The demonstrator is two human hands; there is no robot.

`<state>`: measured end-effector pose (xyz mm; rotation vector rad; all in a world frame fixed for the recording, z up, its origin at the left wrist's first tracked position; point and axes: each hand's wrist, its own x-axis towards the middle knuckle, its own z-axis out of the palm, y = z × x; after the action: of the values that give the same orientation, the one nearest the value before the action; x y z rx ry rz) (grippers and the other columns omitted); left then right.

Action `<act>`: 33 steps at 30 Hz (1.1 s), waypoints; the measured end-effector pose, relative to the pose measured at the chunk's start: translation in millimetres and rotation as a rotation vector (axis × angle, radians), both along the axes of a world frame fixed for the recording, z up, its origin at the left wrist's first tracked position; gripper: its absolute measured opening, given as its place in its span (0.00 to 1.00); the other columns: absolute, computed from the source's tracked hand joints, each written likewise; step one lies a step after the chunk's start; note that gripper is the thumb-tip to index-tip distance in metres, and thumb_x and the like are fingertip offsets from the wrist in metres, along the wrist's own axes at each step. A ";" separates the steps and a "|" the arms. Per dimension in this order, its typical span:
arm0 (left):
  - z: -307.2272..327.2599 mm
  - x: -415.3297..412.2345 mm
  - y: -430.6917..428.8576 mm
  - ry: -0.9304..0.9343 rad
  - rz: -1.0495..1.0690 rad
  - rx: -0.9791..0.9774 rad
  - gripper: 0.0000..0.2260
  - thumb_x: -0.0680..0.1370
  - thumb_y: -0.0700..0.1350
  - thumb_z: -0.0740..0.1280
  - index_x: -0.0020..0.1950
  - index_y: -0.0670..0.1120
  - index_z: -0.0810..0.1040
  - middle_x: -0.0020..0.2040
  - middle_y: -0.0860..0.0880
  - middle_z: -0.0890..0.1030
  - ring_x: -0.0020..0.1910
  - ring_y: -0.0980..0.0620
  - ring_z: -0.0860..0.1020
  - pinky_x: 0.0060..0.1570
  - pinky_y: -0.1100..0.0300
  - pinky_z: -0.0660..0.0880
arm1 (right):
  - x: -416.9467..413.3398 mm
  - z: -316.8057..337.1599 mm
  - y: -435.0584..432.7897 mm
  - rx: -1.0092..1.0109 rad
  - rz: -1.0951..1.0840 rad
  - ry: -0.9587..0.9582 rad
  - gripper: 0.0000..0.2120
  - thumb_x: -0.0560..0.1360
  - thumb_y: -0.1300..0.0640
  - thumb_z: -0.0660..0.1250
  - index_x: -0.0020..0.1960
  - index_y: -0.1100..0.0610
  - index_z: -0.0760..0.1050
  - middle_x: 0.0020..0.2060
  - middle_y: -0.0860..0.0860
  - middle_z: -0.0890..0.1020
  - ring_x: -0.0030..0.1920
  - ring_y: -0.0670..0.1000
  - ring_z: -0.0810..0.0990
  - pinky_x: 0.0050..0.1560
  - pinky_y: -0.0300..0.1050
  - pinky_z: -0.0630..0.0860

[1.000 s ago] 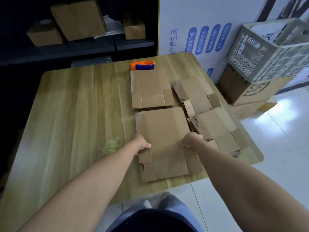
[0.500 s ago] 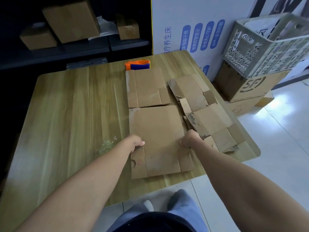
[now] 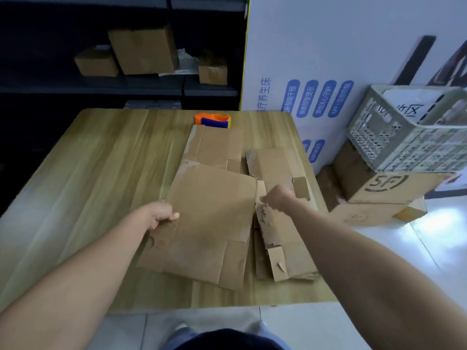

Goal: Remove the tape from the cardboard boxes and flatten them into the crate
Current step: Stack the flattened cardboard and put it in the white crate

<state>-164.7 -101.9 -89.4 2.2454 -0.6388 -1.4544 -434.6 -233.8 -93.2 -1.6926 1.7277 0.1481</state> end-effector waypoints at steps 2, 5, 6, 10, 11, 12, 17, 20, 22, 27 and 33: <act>2.4 -7.5 -8.6 0.040 0.099 -0.043 0.11 0.79 0.34 0.61 0.62 0.37 0.71 0.50 0.41 0.75 0.51 0.43 0.74 0.54 0.52 0.70 | -10.5 9.0 -19.4 -0.031 0.004 -0.063 0.13 0.76 0.53 0.66 0.35 0.54 0.67 0.44 0.54 0.75 0.44 0.51 0.73 0.43 0.43 0.70; 6.6 -17.6 -21.1 0.076 0.243 -0.135 0.07 0.78 0.42 0.64 0.50 0.39 0.75 0.50 0.42 0.75 0.47 0.45 0.73 0.54 0.56 0.67 | -19.8 21.1 -43.6 -0.058 0.014 -0.124 0.09 0.77 0.53 0.65 0.41 0.56 0.72 0.43 0.54 0.75 0.44 0.52 0.73 0.45 0.44 0.70; 7.1 -19.2 -24.9 0.078 0.281 -0.182 0.09 0.78 0.46 0.64 0.50 0.39 0.76 0.52 0.42 0.75 0.49 0.45 0.73 0.54 0.56 0.67 | -21.0 24.9 -49.9 -0.064 0.013 -0.140 0.10 0.78 0.52 0.64 0.47 0.60 0.74 0.40 0.53 0.75 0.42 0.52 0.74 0.42 0.44 0.71; 8.6 -11.9 -32.0 0.015 0.452 -0.288 0.12 0.77 0.52 0.66 0.44 0.44 0.75 0.52 0.42 0.77 0.42 0.47 0.74 0.45 0.57 0.68 | -13.8 37.0 -67.4 -0.027 -0.031 -0.234 0.21 0.79 0.49 0.63 0.62 0.65 0.71 0.43 0.56 0.78 0.42 0.53 0.76 0.38 0.44 0.72; 6.4 -5.1 -32.3 -0.010 0.487 -0.292 0.12 0.77 0.53 0.66 0.44 0.44 0.75 0.54 0.41 0.78 0.43 0.47 0.75 0.45 0.57 0.68 | -7.5 38.5 -71.0 -0.025 -0.030 -0.258 0.22 0.79 0.49 0.63 0.63 0.65 0.72 0.47 0.57 0.79 0.44 0.54 0.76 0.38 0.44 0.71; 5.8 1.6 -32.5 -0.037 0.518 -0.300 0.12 0.77 0.52 0.66 0.45 0.44 0.75 0.57 0.40 0.78 0.45 0.47 0.75 0.46 0.57 0.68 | 0.0 40.5 -72.9 -0.029 -0.025 -0.281 0.22 0.79 0.49 0.62 0.64 0.64 0.71 0.49 0.57 0.78 0.45 0.54 0.76 0.37 0.43 0.70; -0.1 42.1 -40.5 -0.125 0.656 -0.313 0.16 0.75 0.51 0.68 0.57 0.41 0.77 0.62 0.41 0.77 0.55 0.44 0.77 0.52 0.55 0.71 | 44.1 33.8 -82.3 0.003 -0.055 -0.404 0.19 0.77 0.50 0.66 0.60 0.64 0.74 0.46 0.55 0.80 0.44 0.49 0.78 0.41 0.42 0.75; -3.5 68.2 -50.3 -0.173 0.696 -0.307 0.21 0.73 0.54 0.70 0.59 0.40 0.77 0.61 0.42 0.78 0.55 0.44 0.77 0.49 0.56 0.70 | 69.6 20.0 -92.7 0.023 -0.078 -0.429 0.19 0.76 0.50 0.67 0.58 0.63 0.75 0.45 0.55 0.80 0.47 0.52 0.79 0.44 0.43 0.74; -7.0 87.0 -61.0 -0.202 0.704 -0.294 0.24 0.73 0.55 0.70 0.61 0.40 0.77 0.62 0.43 0.77 0.58 0.43 0.77 0.50 0.56 0.70 | 86.8 6.8 -101.2 0.038 -0.107 -0.435 0.20 0.75 0.50 0.68 0.60 0.63 0.74 0.50 0.56 0.81 0.49 0.54 0.79 0.47 0.45 0.74; -16.8 139.5 -98.4 -0.207 0.625 -0.278 0.26 0.72 0.57 0.70 0.61 0.39 0.77 0.61 0.41 0.78 0.57 0.43 0.77 0.53 0.53 0.72 | 131.7 -26.2 -113.4 0.045 -0.111 -0.336 0.26 0.76 0.48 0.66 0.68 0.62 0.69 0.60 0.58 0.77 0.58 0.57 0.77 0.56 0.47 0.74; -36.6 191.7 -149.0 -0.175 0.476 -0.243 0.26 0.75 0.56 0.67 0.67 0.41 0.72 0.67 0.42 0.72 0.63 0.42 0.72 0.61 0.50 0.69 | 159.2 -57.3 -137.2 0.077 -0.257 -0.272 0.30 0.74 0.47 0.67 0.68 0.65 0.67 0.64 0.61 0.73 0.64 0.60 0.73 0.64 0.52 0.70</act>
<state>27.0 -250.8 -125.9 2.1514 -0.2794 -0.9072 -275.3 -371.0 -150.4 -1.3518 1.6910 -0.1268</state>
